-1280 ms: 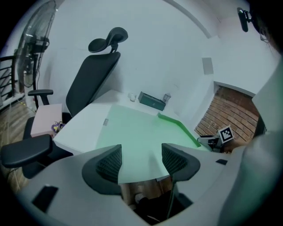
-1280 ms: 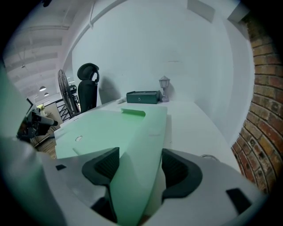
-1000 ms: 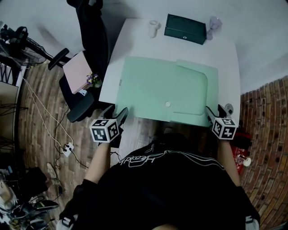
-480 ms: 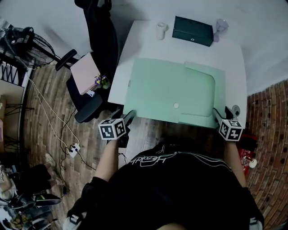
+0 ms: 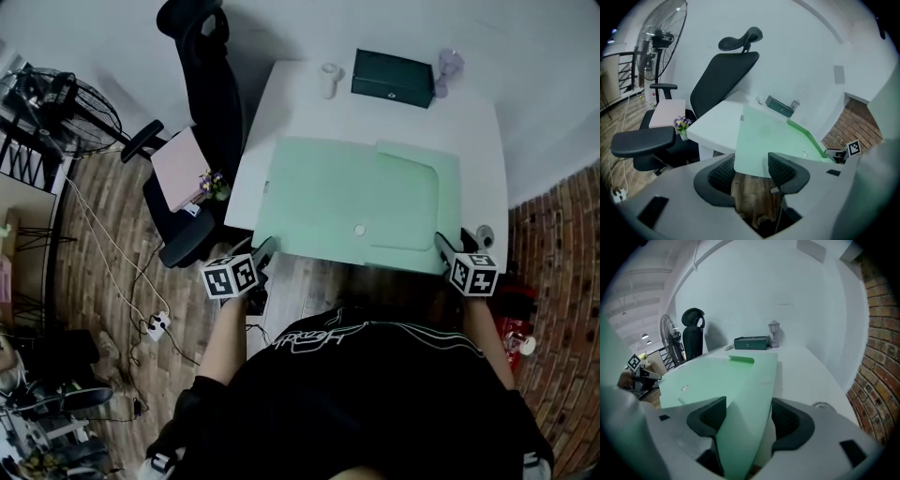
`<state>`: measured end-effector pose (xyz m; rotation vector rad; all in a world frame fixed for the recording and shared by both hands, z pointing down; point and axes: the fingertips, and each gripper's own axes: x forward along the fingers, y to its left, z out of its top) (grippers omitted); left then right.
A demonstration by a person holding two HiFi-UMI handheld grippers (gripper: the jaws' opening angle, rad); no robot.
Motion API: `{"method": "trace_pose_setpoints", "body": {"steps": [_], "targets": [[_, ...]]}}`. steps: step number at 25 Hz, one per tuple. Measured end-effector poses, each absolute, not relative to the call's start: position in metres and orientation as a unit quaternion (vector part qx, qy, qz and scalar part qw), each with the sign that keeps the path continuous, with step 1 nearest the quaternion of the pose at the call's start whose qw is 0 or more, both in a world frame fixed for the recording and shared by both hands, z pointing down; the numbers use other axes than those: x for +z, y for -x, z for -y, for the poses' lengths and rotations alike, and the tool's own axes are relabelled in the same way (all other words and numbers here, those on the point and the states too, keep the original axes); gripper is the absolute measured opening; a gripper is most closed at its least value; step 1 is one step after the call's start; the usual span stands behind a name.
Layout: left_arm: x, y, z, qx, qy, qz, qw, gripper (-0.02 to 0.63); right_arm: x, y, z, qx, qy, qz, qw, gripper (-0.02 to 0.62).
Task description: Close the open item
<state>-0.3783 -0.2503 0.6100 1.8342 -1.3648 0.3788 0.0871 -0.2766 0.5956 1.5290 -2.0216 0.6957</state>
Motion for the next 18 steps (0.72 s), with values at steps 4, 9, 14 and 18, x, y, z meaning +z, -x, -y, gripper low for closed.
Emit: {"method": "trace_pose_setpoints", "body": {"steps": [4,9,14,18], "targets": [[0.591,0.376,0.253,0.130,-0.724,0.550,0.396,0.225,0.593,-0.089,0.277,0.275,-0.547,0.750,0.250,0.307],[0.561,0.371,0.256,0.119,-0.726,0.569,0.366,0.225,0.591,-0.087,0.280,0.299,-0.524,0.760,0.243,0.301],[0.538,0.366,0.256,0.104,-0.722,0.588,0.350,0.219,0.585,-0.087,0.287,0.337,-0.497,0.771,0.212,0.301],[0.517,0.355,0.252,0.094,-0.720,0.598,0.338,0.211,0.582,-0.090,0.287,0.360,-0.471,0.783,0.189,0.293]]}}
